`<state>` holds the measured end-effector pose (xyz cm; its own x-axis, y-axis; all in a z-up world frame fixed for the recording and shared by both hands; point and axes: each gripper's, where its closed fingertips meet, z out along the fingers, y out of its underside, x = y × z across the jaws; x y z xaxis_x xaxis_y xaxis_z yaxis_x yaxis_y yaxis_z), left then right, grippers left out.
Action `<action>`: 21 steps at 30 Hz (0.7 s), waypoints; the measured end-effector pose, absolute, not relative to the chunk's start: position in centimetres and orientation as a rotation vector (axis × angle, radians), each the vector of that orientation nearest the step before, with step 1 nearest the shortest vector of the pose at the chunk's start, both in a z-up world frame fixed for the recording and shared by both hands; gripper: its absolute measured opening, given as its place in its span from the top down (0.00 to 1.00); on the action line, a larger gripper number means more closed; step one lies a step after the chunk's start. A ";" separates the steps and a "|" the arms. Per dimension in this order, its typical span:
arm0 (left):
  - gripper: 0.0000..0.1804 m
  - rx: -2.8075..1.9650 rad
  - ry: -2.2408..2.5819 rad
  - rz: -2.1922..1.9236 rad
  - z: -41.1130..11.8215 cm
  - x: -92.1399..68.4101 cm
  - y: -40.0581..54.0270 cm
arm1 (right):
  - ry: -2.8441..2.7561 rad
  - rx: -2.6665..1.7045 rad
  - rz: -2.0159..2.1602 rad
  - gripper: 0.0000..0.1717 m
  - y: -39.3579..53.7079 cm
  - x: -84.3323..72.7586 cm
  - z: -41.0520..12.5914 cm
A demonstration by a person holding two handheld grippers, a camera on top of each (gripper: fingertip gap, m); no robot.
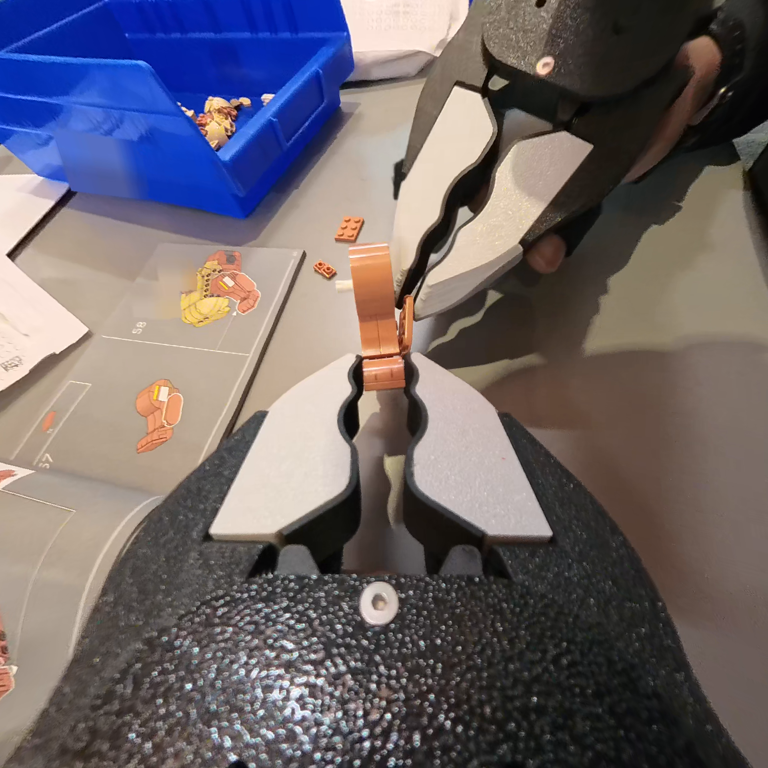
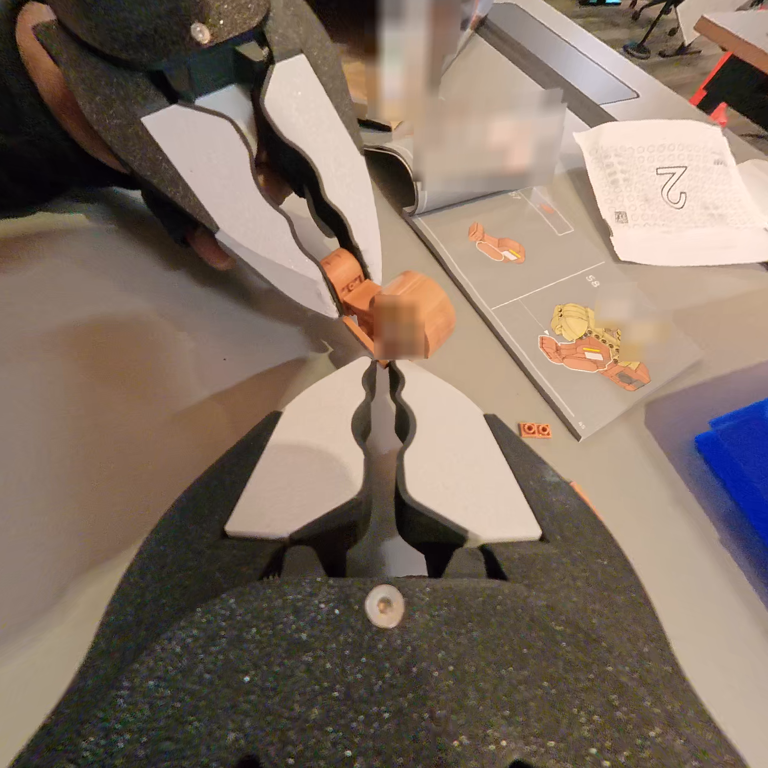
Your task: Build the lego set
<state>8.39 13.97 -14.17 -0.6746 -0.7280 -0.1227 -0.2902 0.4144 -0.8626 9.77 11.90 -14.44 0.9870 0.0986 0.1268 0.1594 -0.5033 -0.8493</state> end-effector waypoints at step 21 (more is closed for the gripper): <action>0.90 -0.990 2.040 -1.184 -13.3 9.6 13.4 | 0.036 -2.081 0.064 0.95 12.0 11.3 -14.0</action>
<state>9.61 13.43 -13.32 -0.5597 -0.8213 -0.1108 -0.3108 0.3320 -0.8906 11.35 12.03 -13.97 0.9982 0.0011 -0.0606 -0.0523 -0.4891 -0.8707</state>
